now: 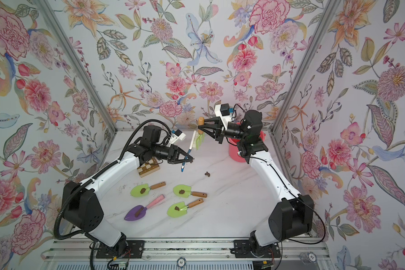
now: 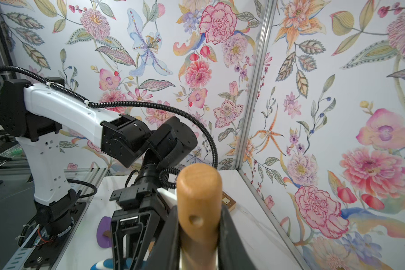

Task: Brush the soil off the hand trowel and place it into the bucket
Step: Brush off the soil from the hand trowel.

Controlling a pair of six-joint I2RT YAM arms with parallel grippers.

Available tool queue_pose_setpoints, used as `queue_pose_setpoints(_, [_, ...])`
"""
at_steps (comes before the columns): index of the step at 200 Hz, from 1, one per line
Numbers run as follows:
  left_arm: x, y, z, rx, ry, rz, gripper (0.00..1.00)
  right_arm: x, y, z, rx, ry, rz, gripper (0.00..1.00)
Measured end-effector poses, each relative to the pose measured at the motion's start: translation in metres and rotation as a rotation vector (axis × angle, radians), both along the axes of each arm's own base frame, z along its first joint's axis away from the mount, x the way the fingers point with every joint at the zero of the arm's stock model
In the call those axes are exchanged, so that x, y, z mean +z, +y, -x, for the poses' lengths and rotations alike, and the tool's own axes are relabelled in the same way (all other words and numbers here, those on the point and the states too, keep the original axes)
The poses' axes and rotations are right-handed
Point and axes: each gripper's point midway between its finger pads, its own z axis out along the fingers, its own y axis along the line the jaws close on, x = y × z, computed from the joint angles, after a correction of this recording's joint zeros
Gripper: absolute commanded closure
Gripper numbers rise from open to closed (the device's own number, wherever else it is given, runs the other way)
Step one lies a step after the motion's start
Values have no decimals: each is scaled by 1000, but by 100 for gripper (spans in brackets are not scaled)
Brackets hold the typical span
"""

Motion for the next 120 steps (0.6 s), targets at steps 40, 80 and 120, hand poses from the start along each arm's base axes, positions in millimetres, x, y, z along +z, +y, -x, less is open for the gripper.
queue_pose_setpoints(40, [-57,-10,19,-53,91,-141,100,12,0,7,30,-29,-3,100])
queue_pose_setpoints(80, [-62,2,7,11,89,-177,100,10,-1,10,48,-22,4,100])
queue_pose_setpoints(120, [-29,27,-17,128,31,-131,100,5,-6,9,58,6,17,100])
